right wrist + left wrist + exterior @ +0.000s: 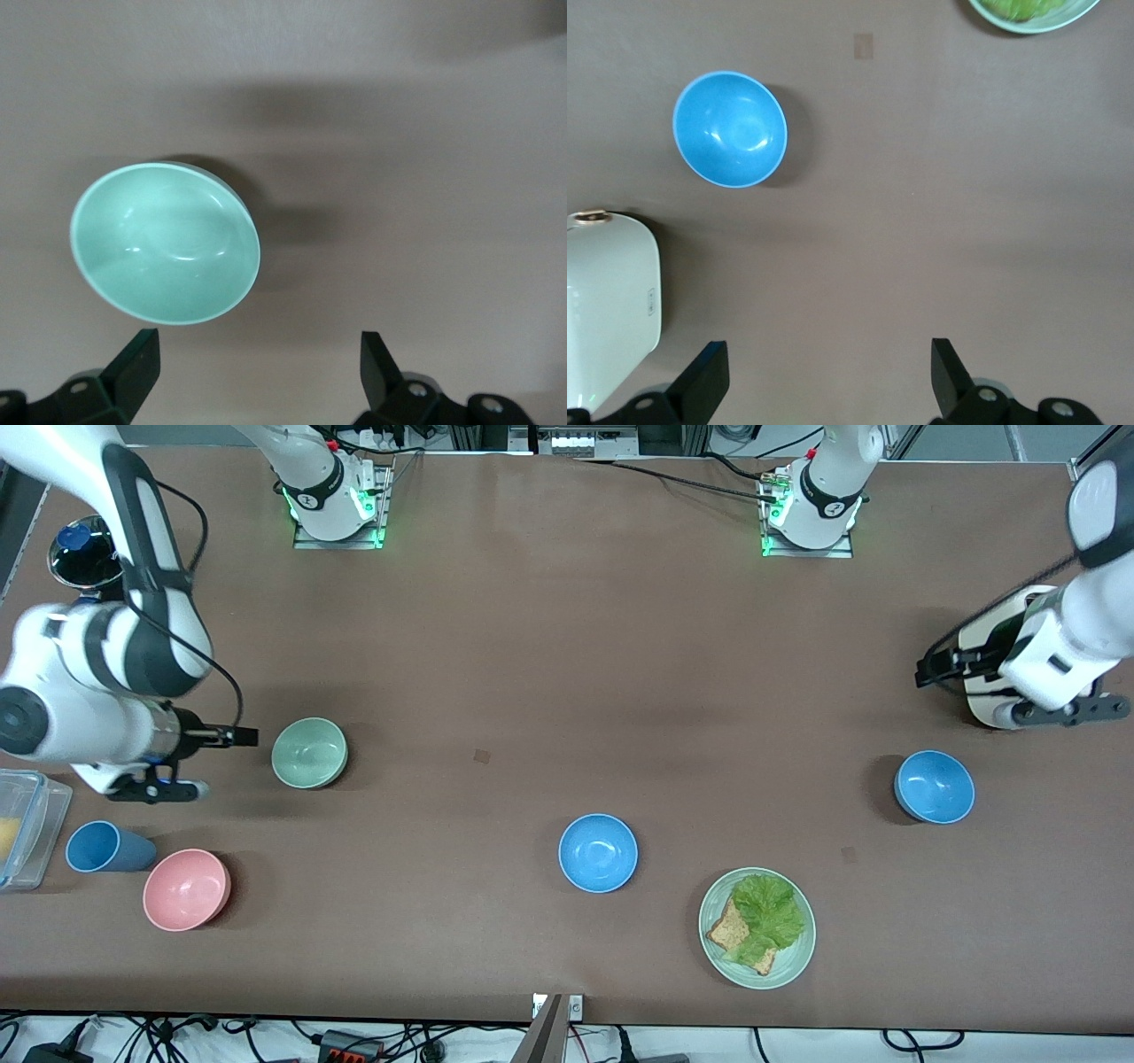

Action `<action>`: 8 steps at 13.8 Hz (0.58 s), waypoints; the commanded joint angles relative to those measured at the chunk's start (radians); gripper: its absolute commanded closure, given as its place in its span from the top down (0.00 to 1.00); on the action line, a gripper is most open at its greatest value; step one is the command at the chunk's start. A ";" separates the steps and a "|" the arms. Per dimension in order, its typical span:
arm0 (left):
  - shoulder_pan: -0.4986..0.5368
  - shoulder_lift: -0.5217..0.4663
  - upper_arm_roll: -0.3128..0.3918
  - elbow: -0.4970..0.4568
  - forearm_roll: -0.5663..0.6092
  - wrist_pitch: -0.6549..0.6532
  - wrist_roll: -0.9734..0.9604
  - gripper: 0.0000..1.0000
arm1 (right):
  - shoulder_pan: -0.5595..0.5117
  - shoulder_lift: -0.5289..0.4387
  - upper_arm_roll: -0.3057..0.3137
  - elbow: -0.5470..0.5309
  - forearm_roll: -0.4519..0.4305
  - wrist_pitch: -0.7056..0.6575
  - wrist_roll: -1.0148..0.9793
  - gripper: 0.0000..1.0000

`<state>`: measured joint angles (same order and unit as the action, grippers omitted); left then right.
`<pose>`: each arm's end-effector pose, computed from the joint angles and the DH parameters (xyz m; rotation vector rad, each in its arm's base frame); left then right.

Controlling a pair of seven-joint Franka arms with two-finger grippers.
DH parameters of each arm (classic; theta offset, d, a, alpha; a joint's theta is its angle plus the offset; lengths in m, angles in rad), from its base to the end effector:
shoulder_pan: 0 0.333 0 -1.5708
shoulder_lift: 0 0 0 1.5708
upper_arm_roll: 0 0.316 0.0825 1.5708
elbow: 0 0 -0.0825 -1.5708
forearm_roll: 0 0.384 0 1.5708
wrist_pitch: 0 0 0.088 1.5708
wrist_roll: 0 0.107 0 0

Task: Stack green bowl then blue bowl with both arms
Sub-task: 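Grasp the green bowl with the right gripper while the left gripper grasps the blue bowl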

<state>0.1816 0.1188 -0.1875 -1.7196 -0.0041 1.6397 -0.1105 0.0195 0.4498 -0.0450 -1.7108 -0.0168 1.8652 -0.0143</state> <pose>0.5763 0.0005 0.4939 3.1074 0.1623 -0.3088 0.6296 -0.0150 0.3090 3.0783 -0.0037 -0.4584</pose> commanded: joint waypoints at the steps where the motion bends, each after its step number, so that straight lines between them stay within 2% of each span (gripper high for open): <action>1: 0.006 0.103 -0.001 0.080 0.016 -0.018 0.002 1.00 | 0.005 0.067 -0.001 0.010 -0.006 0.049 0.008 1.00; 4: 0.100 0.260 -0.003 0.171 0.081 -0.014 0.049 1.00 | 0.002 0.130 0.001 0.008 0.003 0.115 0.008 1.00; 6: 0.114 0.367 -0.003 0.236 0.140 -0.011 0.101 1.00 | 0.000 0.154 0.001 0.010 0.023 0.118 0.008 0.99; 7: 0.119 0.402 -0.003 0.261 0.162 0.005 0.104 1.00 | 0.000 0.165 0.001 0.010 0.050 0.118 0.008 0.95; 8: 0.136 0.415 -0.003 0.265 0.176 0.067 0.106 1.00 | -0.001 0.179 0.001 0.010 0.070 0.118 0.008 0.85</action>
<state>0.3104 0.4610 -0.1818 -1.5439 0.1286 1.6790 -0.0242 0.0196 0.6106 -0.0448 -1.7104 0.0153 1.9839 -0.0108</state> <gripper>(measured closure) 0.000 0.035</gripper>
